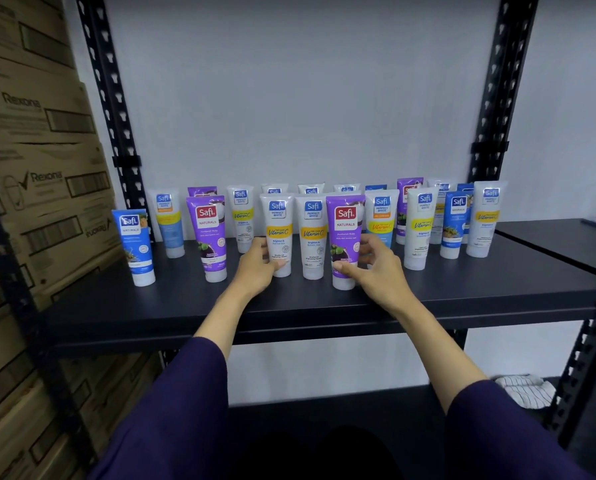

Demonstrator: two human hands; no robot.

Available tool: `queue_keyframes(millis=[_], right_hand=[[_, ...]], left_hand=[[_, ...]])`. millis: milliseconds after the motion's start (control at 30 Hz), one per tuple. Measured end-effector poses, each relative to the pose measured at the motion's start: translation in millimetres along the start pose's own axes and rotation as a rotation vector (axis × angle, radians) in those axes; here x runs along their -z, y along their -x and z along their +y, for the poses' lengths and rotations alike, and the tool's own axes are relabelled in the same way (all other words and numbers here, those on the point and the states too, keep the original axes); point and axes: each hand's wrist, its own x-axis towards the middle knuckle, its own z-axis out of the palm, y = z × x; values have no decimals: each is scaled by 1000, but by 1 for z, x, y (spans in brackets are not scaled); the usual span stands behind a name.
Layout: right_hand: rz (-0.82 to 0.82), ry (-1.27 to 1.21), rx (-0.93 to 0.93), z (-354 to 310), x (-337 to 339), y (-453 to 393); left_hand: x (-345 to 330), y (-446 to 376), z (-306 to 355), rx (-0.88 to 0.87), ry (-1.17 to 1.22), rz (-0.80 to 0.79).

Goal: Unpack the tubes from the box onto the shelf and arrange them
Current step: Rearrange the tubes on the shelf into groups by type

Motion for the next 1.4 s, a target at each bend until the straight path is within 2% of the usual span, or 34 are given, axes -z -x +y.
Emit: queue_keyframes(millis=[200, 267, 400, 533, 600, 700, 800, 900, 1200, 1400], right_hand=[[-87, -32, 23, -11, -17, 2], [-112, -41, 28, -17, -30, 3], [-164, -111, 33, -33, -66, 5], [-202, -141, 39, -48, -103, 6], [-208, -153, 40, -53, -117, 4], [-212, -179, 41, -58, -133, 1], [-198, -174, 33, -57, -145, -4], [-194, -128, 38, -54, -154, -9], [-171, -13, 62, -53, -174, -24], [-180, 21, 43, -51, -183, -32]], left_hand=[[7, 7, -6, -21, 39, 49], [13, 16, -7, -52, 16, 176], [37, 36, -9, -233, -89, 533], [61, 35, -21, -243, -87, 631], [69, 31, -29, -169, -103, 617], [78, 22, -41, -90, -13, 429], [84, 16, -44, -95, 25, 244], [85, 13, -43, -107, -32, 163], [104, 8, -57, -13, -154, 168], [107, 6, -61, 11, -145, 155]])
